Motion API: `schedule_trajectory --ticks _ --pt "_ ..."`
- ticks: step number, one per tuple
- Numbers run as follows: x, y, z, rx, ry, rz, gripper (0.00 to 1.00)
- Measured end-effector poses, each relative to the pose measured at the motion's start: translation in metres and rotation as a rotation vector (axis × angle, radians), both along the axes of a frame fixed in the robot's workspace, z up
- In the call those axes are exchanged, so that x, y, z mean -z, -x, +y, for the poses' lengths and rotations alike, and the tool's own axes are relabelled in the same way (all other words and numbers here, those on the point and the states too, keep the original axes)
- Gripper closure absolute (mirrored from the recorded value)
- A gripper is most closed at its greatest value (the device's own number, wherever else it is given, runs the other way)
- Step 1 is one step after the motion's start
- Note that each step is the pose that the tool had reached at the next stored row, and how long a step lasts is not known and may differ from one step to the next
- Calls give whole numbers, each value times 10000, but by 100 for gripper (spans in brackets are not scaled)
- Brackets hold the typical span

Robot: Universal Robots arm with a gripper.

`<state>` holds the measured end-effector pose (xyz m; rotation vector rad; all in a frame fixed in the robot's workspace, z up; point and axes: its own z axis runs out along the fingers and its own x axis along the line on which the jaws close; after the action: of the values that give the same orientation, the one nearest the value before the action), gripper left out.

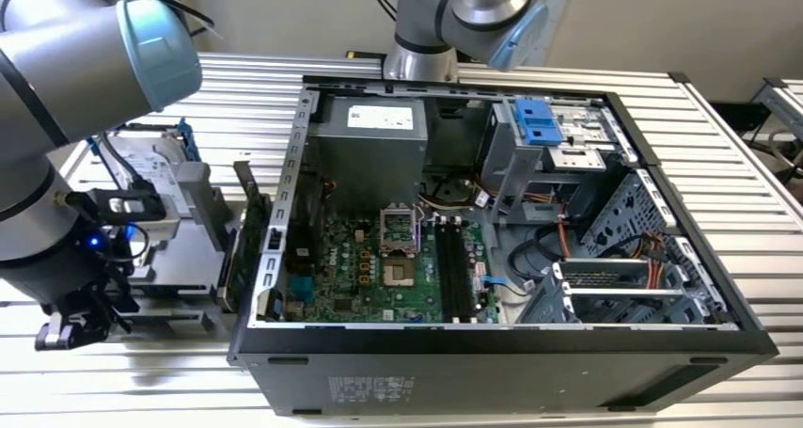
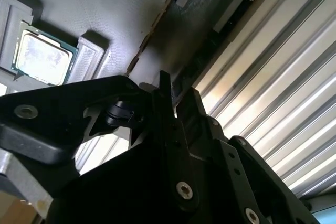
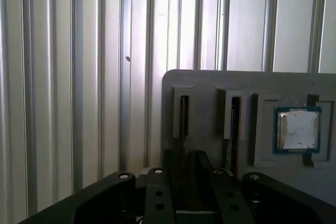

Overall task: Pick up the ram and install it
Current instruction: 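Pick up the ram and move it above insertion slot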

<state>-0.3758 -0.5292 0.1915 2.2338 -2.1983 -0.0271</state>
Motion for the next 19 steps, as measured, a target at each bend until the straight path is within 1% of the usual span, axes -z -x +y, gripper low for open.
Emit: schedule_trajectory --ticks 2,9,10,19 --pt "0 2 9 1 0 1 0" --pt "0 2 12 0 1 1 0" --pt "0 2 12 0 1 1 100" --pt "1 2 15 -1 1 1 100"
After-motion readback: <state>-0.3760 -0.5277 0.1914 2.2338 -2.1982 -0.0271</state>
